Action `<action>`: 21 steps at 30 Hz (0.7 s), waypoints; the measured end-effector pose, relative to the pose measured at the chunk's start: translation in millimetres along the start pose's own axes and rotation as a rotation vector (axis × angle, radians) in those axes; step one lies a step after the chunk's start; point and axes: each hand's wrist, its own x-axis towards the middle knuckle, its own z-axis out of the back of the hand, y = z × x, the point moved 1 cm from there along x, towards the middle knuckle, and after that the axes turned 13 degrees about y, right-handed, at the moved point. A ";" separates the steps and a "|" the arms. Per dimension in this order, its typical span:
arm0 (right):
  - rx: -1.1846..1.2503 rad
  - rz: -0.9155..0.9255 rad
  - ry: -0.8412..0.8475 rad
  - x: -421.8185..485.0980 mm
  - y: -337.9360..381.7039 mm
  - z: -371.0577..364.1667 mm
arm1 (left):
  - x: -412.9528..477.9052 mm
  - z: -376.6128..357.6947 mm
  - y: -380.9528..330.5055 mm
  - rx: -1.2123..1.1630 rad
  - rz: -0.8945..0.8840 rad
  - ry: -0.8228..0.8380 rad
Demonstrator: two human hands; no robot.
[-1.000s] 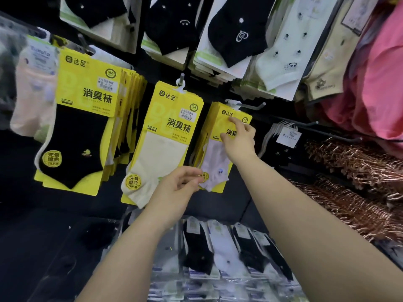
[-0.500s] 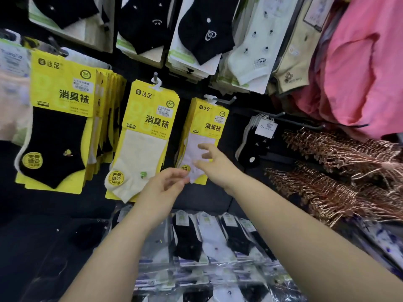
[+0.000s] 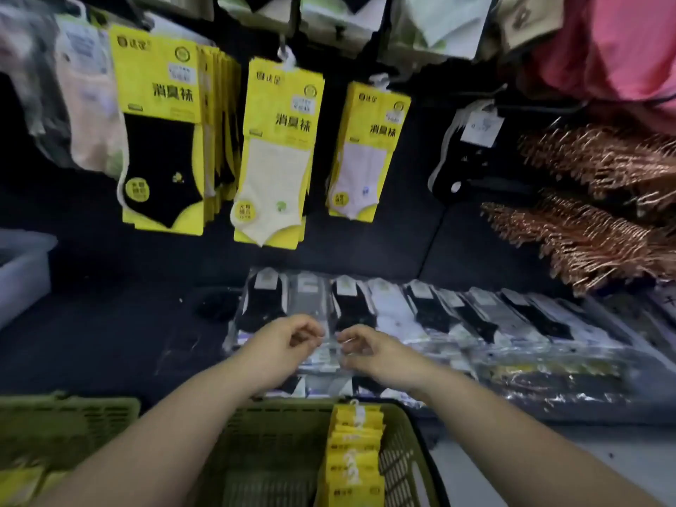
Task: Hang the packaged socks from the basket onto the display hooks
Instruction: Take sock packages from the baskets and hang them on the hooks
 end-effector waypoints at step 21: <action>-0.985 -0.323 0.036 20.0 -186.7 -96.7 | -3.5 -116.8 114.2 0.432 0.300 0.577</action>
